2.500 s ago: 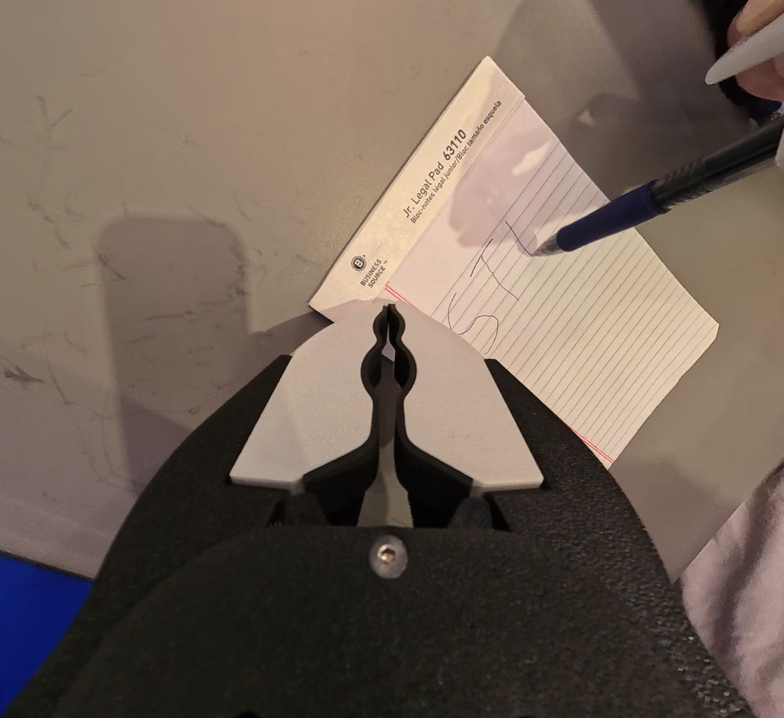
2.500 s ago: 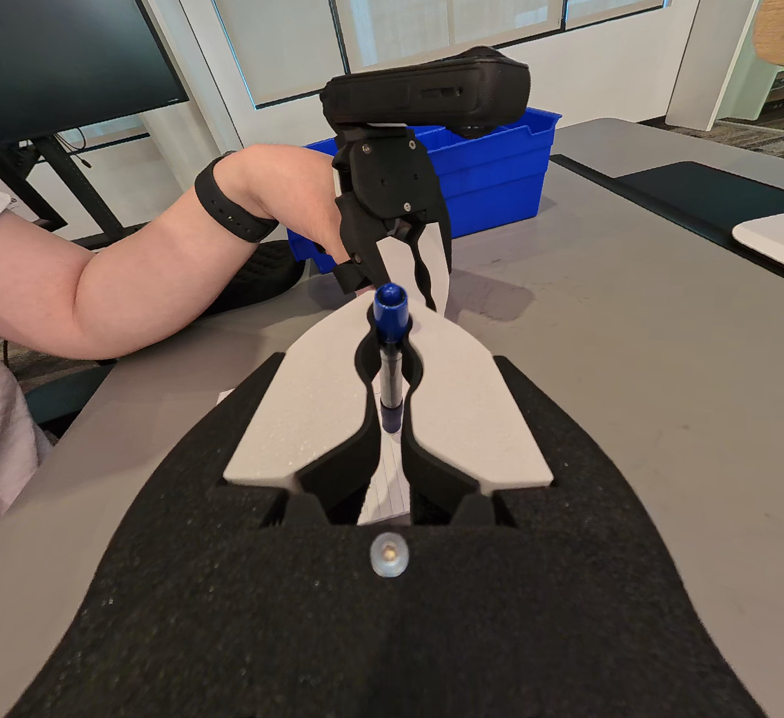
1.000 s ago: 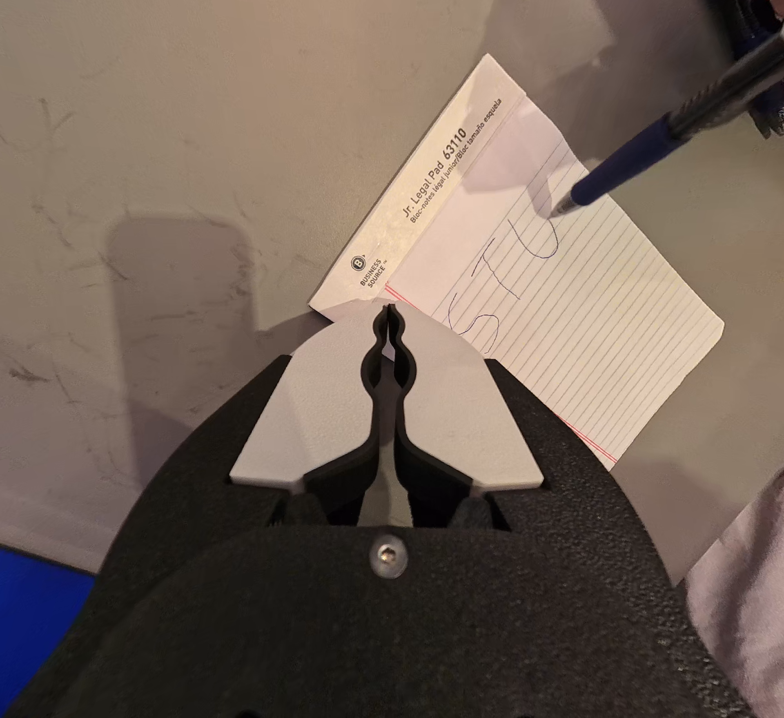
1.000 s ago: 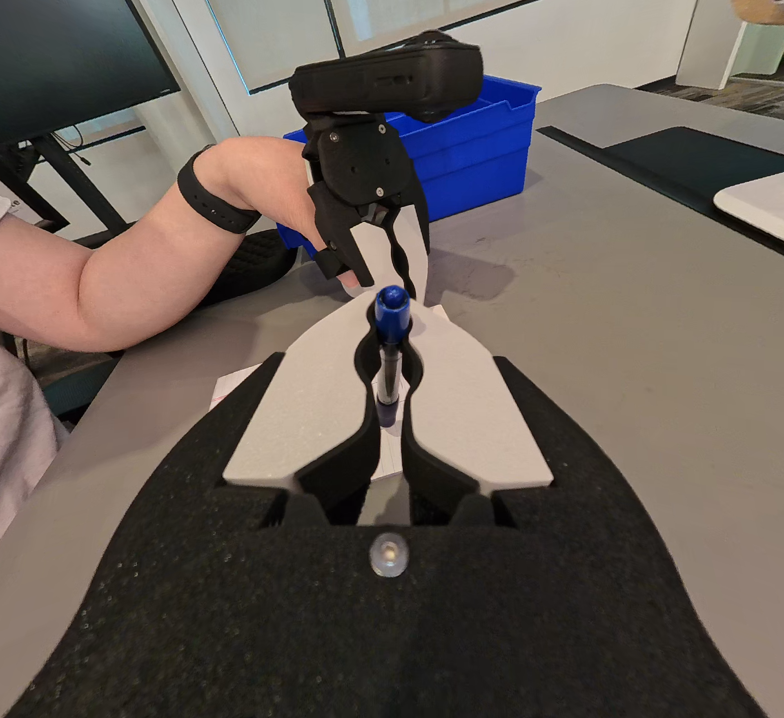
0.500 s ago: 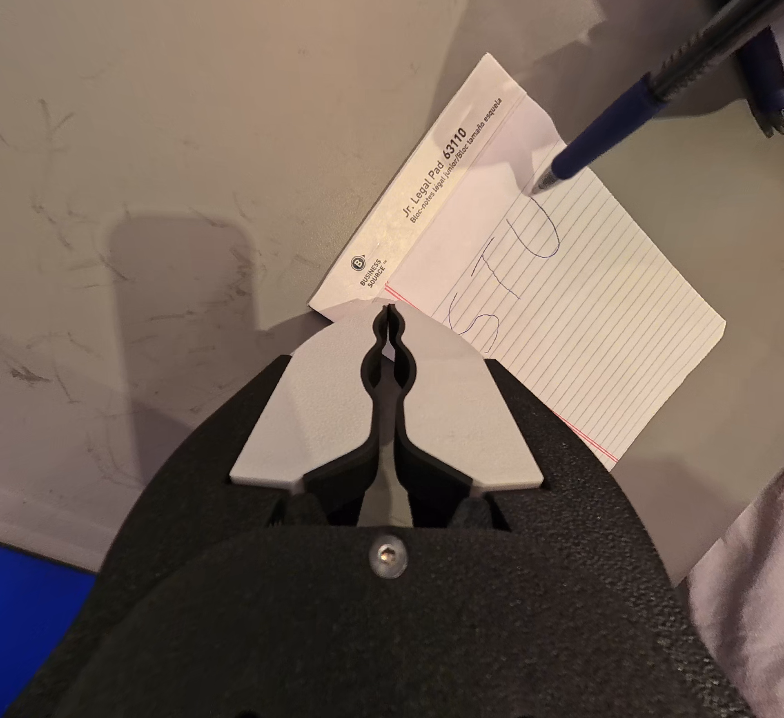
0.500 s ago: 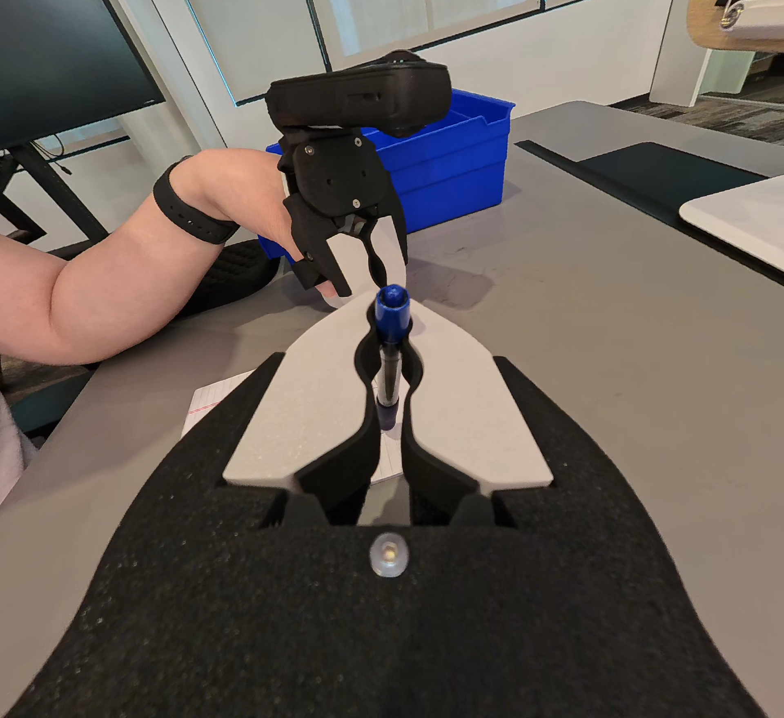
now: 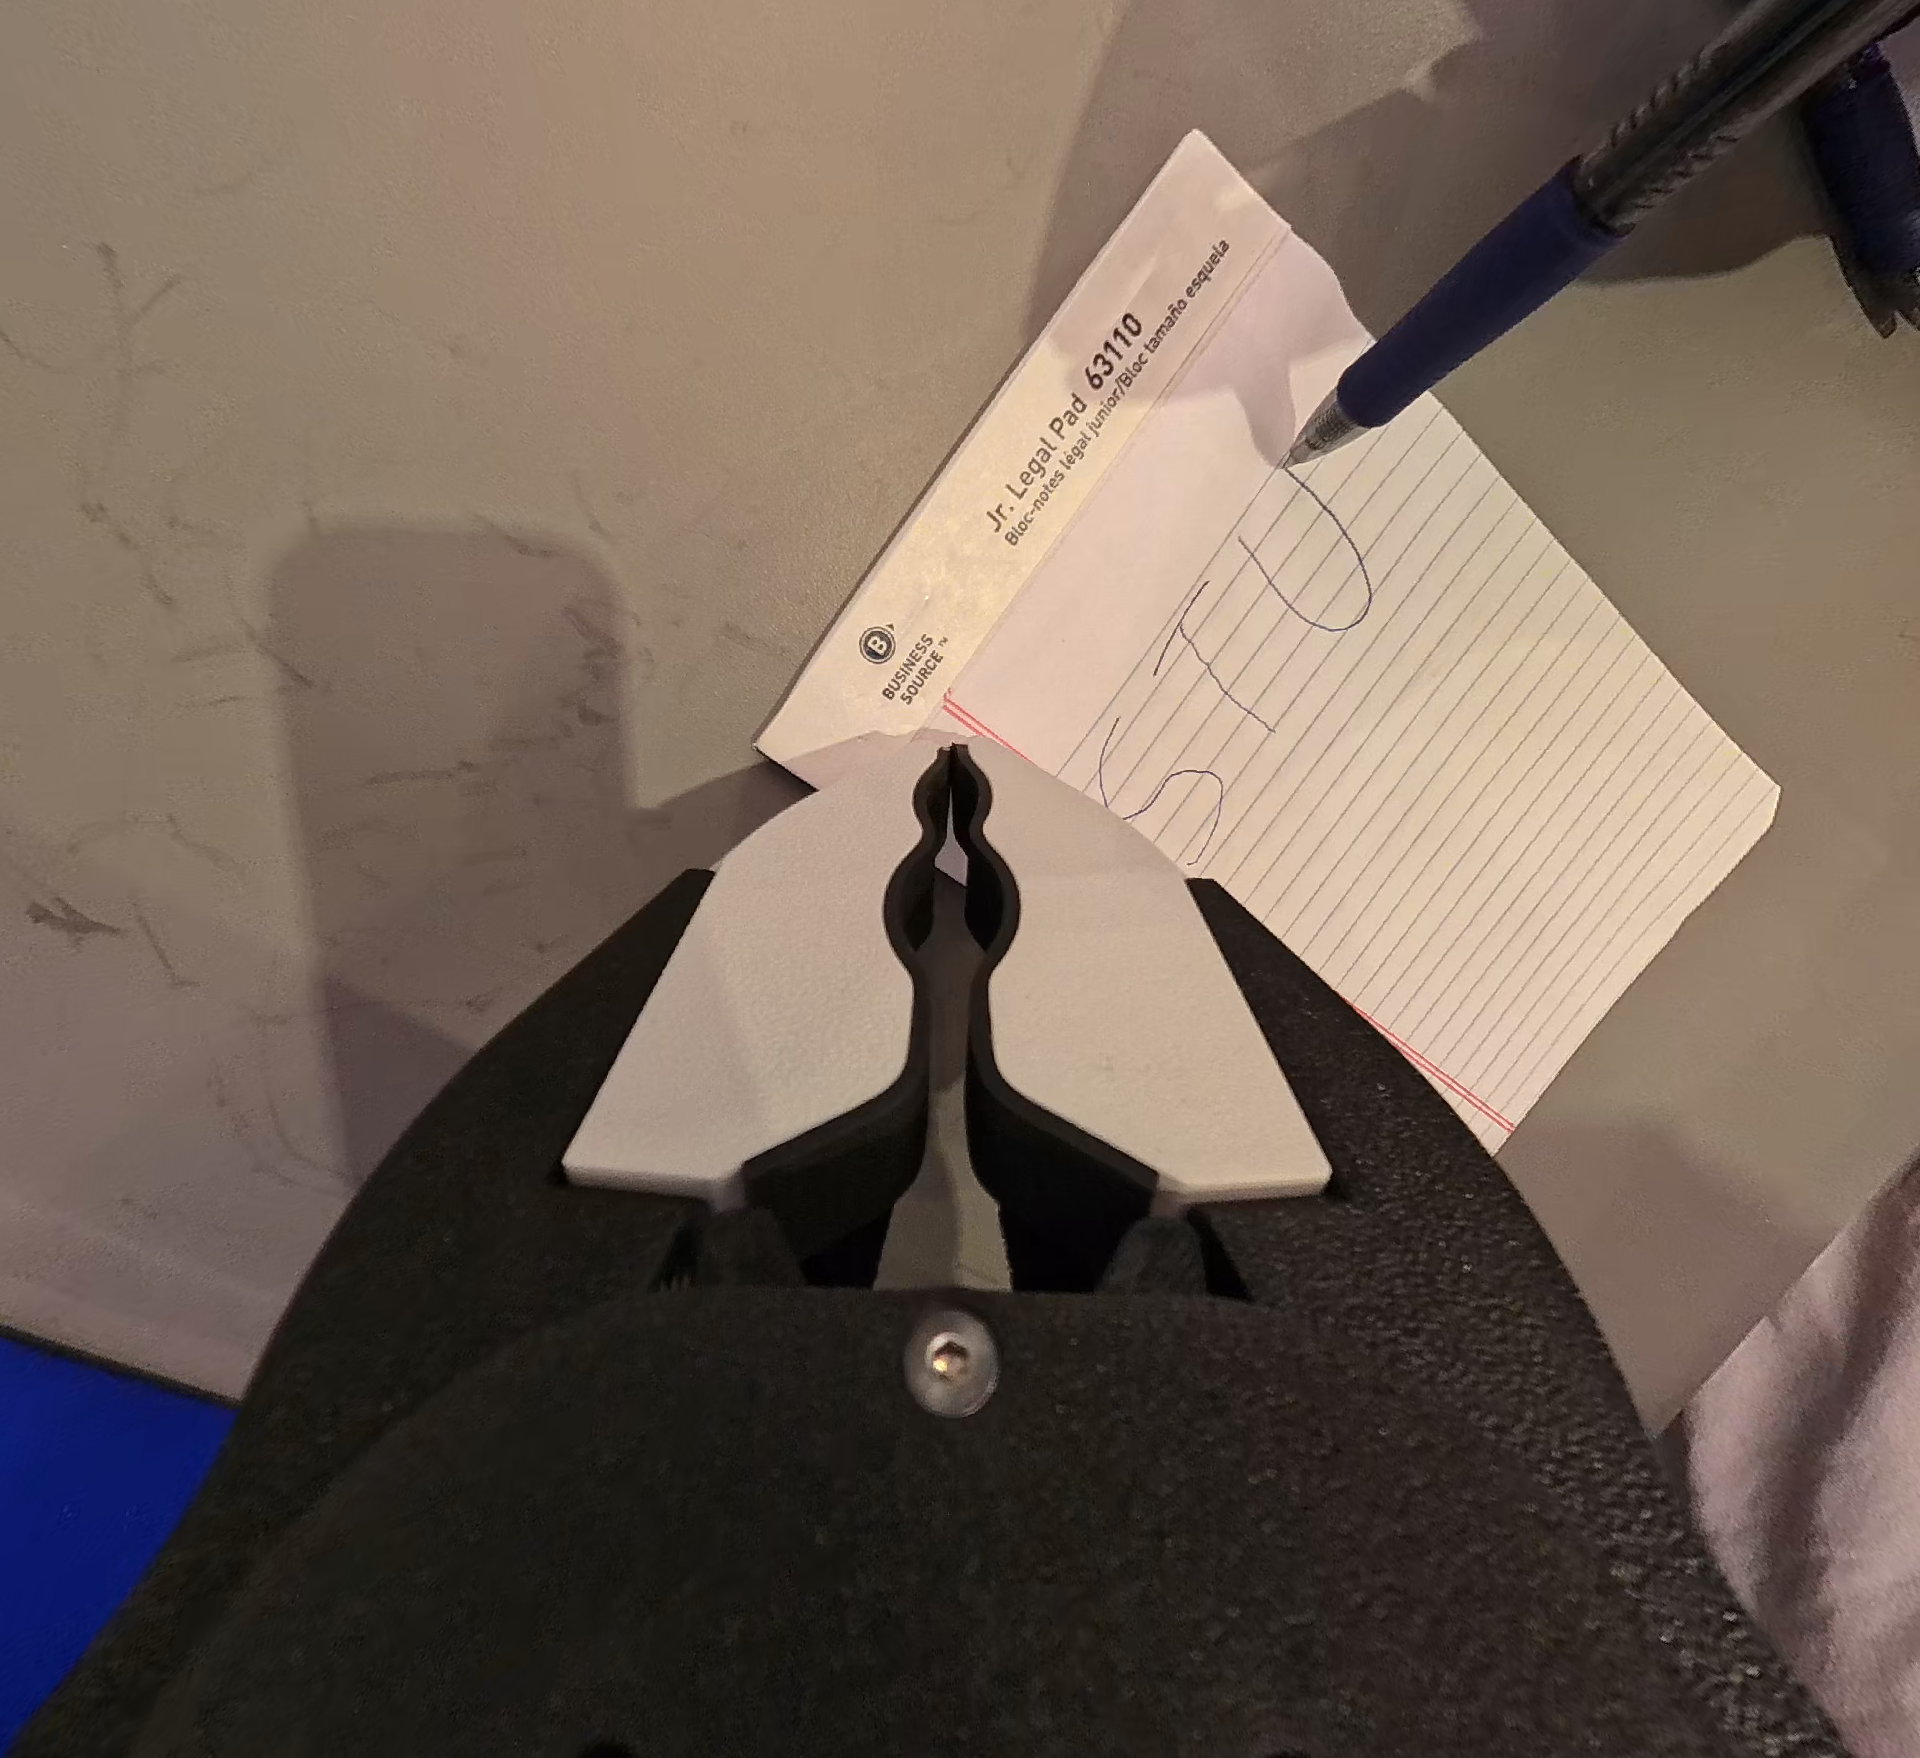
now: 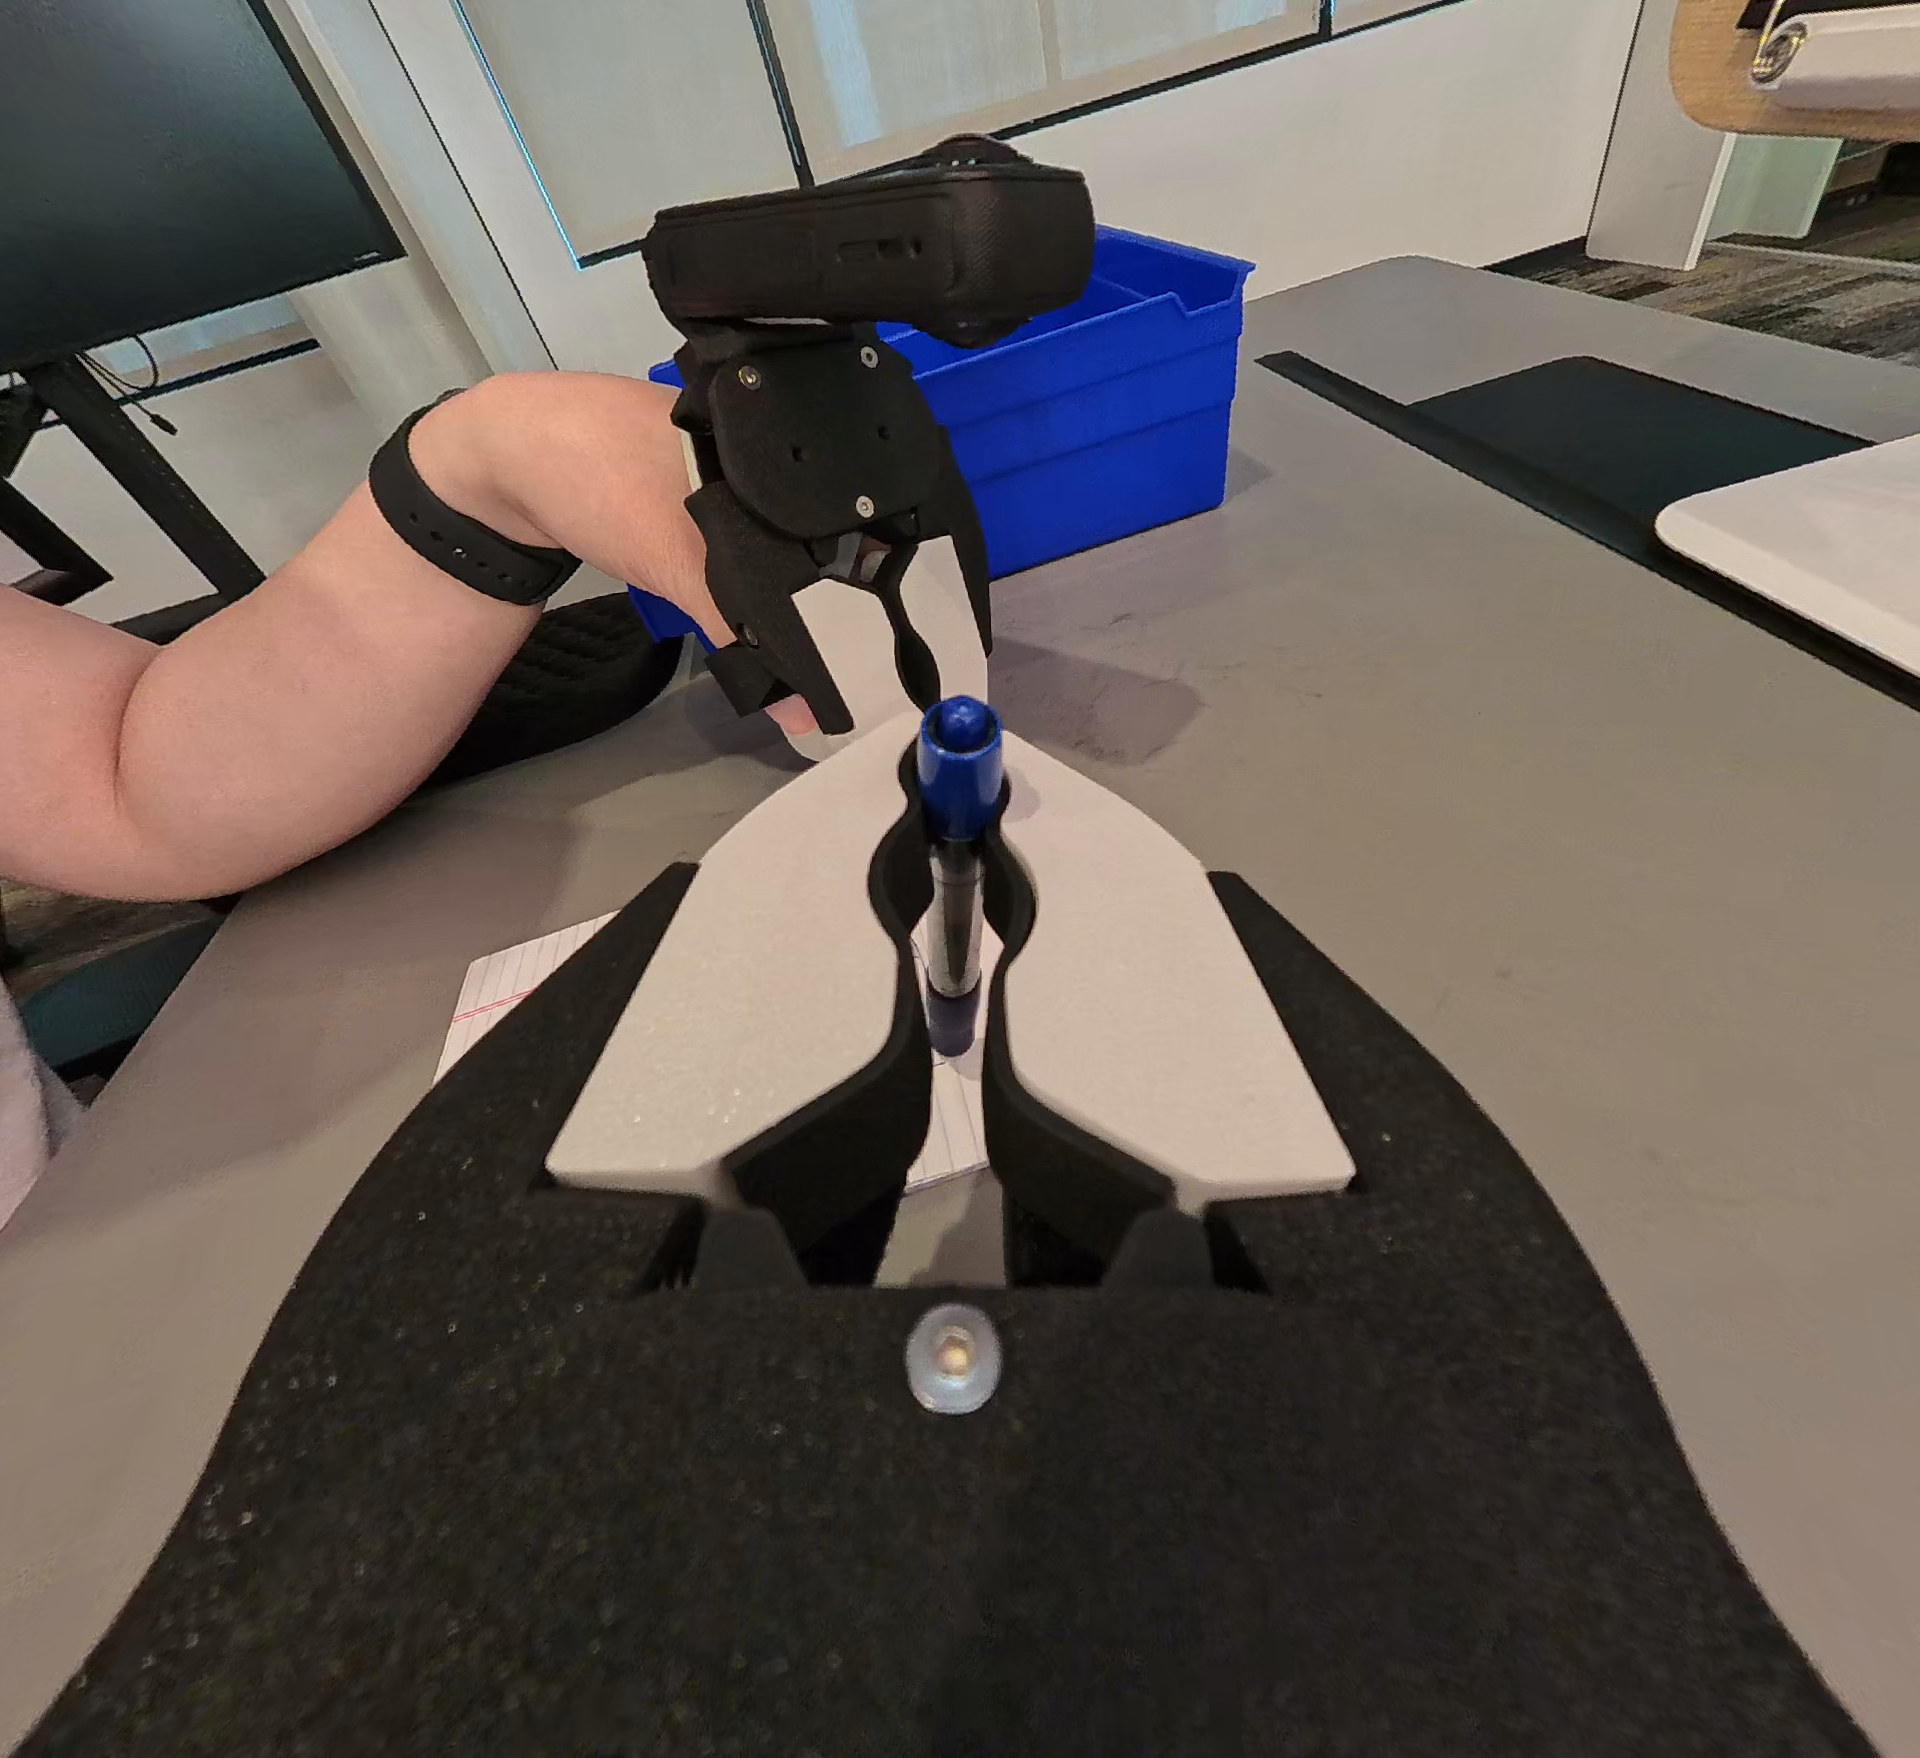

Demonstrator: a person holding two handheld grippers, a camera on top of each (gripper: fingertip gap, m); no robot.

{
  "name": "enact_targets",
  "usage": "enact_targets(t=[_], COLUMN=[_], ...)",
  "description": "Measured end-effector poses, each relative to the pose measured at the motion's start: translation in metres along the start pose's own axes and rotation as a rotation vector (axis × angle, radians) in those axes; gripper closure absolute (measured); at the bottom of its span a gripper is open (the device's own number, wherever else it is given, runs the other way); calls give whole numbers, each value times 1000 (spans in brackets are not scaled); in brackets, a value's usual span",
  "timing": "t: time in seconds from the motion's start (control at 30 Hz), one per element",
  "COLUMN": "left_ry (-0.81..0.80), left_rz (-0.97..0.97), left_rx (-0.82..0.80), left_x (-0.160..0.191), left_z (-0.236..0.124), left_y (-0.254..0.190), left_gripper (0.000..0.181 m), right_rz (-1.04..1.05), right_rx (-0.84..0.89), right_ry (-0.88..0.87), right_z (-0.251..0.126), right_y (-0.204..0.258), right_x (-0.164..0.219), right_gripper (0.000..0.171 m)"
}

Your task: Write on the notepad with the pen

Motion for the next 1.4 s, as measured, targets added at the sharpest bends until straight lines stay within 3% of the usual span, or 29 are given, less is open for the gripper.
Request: enact_targets(t=[0.23, 0.8, 1.1, 1.4], left_ry=[-1, -11, -17, -17], left_rz=[-2, -5, -10, 0], left_rx=[2, 14, 21, 28], left_x=[0, 1, 1, 1], left_z=[0, 0, -1, -1], left_y=[0, 0, 1, 1], left_gripper=[181, 181, 181, 181], right_rz=[-64, -144, -148, -113], right_rx=[-55, -17, -15, 18], right_ry=[-139, -208, -279, -288], right_z=[-14, -34, -27, -17], right_y=[25, 64, 92, 84], right_x=[-28, -48, -41, -24], right_gripper=[167, 167, 167, 167])
Point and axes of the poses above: each gripper's, where its closed fingertips meet, z out along the fingers, x out of its underside, y = z × x across the jaws, the point moved 6 cm from there along -z, back along the fingers, and after that the axes turned 8 degrees about z, right-handed, at the moved point
